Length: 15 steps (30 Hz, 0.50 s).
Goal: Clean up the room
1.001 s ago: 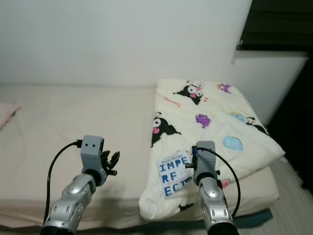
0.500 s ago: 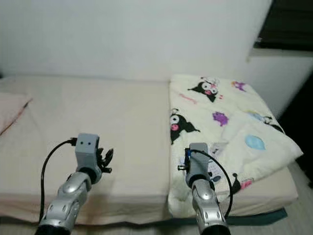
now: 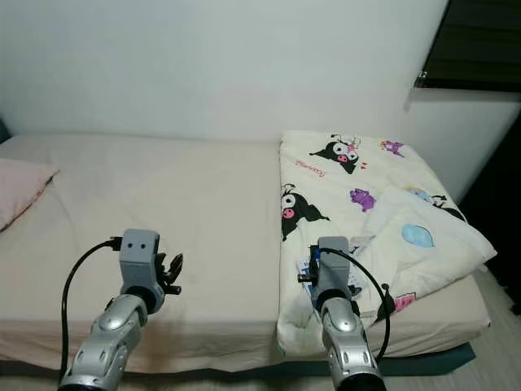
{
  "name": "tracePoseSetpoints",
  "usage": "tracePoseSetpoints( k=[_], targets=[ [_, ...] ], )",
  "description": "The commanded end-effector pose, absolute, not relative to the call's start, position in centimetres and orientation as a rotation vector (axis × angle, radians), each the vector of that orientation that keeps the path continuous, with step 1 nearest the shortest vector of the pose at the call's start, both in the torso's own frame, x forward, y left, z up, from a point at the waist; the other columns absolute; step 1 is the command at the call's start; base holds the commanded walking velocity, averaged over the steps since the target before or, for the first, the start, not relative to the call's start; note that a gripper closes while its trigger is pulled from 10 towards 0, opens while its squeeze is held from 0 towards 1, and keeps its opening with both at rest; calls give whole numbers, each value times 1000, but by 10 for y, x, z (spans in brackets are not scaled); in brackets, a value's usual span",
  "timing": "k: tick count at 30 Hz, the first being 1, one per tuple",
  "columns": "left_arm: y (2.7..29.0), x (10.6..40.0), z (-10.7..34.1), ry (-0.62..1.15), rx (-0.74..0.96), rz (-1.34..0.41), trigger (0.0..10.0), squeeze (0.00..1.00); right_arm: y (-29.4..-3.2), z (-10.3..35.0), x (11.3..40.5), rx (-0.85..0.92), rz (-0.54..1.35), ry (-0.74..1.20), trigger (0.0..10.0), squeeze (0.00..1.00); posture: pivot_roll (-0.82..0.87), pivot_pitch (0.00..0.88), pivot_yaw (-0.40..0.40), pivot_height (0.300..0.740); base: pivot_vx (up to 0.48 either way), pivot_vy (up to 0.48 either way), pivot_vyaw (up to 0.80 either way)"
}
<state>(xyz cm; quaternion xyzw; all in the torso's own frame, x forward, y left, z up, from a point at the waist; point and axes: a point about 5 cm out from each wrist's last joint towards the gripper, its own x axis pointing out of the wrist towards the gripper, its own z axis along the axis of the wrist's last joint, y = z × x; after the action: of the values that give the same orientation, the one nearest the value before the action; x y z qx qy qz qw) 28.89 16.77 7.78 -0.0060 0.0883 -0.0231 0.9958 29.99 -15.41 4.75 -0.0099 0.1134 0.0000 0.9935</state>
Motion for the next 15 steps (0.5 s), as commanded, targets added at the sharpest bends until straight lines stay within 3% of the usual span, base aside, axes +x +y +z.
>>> tracePoseSetpoints(
  k=[1,15],
  targets=[
    [165,286,75,187,-20,-46,10000,0,-156,48,298,-5,-8,223,10000,0,59,14,-82,657,0,0,0],
    [165,285,75,189,-17,-55,10000,0,-157,46,294,-3,-15,229,10000,0,57,9,-78,612,0,0,0]
  ],
)
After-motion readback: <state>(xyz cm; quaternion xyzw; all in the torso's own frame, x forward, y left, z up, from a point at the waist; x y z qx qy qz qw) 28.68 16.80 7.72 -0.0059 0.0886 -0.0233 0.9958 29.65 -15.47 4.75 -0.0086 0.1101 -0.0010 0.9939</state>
